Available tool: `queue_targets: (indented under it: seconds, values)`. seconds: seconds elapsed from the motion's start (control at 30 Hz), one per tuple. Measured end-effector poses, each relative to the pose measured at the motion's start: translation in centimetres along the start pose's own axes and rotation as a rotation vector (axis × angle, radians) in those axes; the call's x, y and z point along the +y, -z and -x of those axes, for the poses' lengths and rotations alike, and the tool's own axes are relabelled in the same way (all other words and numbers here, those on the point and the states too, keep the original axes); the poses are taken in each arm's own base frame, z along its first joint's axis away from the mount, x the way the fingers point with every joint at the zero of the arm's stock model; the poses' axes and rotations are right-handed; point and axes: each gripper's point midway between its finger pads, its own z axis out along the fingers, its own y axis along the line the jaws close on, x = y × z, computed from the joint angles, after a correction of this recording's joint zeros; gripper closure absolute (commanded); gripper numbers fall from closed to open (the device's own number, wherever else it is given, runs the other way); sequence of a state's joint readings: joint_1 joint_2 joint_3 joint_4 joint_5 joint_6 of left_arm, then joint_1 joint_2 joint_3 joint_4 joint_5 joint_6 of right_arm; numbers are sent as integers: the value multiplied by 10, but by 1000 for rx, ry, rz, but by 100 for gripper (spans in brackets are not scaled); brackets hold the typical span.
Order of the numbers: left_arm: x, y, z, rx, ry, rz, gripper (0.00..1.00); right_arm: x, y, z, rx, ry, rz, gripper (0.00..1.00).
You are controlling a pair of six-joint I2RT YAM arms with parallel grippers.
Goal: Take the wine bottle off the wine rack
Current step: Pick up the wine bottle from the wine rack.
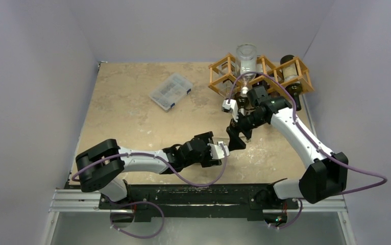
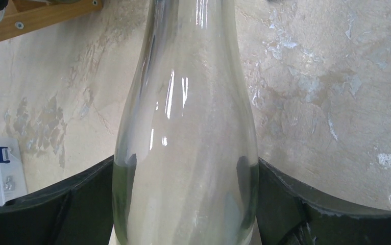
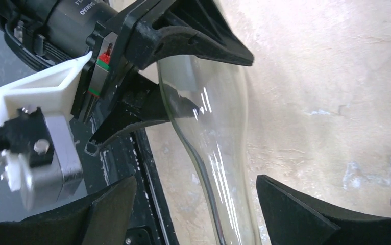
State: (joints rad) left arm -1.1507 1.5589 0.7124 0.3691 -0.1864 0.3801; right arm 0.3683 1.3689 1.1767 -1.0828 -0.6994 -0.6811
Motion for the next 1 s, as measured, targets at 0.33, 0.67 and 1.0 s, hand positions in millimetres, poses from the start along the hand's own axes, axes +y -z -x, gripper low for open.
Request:
queue_targets:
  seconds: [0.33, 0.67, 1.0]
  values:
    - [3, 8, -6, -9, 38, 14, 100, -18, 33, 8, -134, -88, -47, 9]
    - [2, 11, -6, -23, 60, 20, 100, -36, 51, -4, -242, -233, -102, 12]
    - [2, 10, -4, -34, 84, 25, 100, -38, 38, -14, -227, -294, -48, 20]
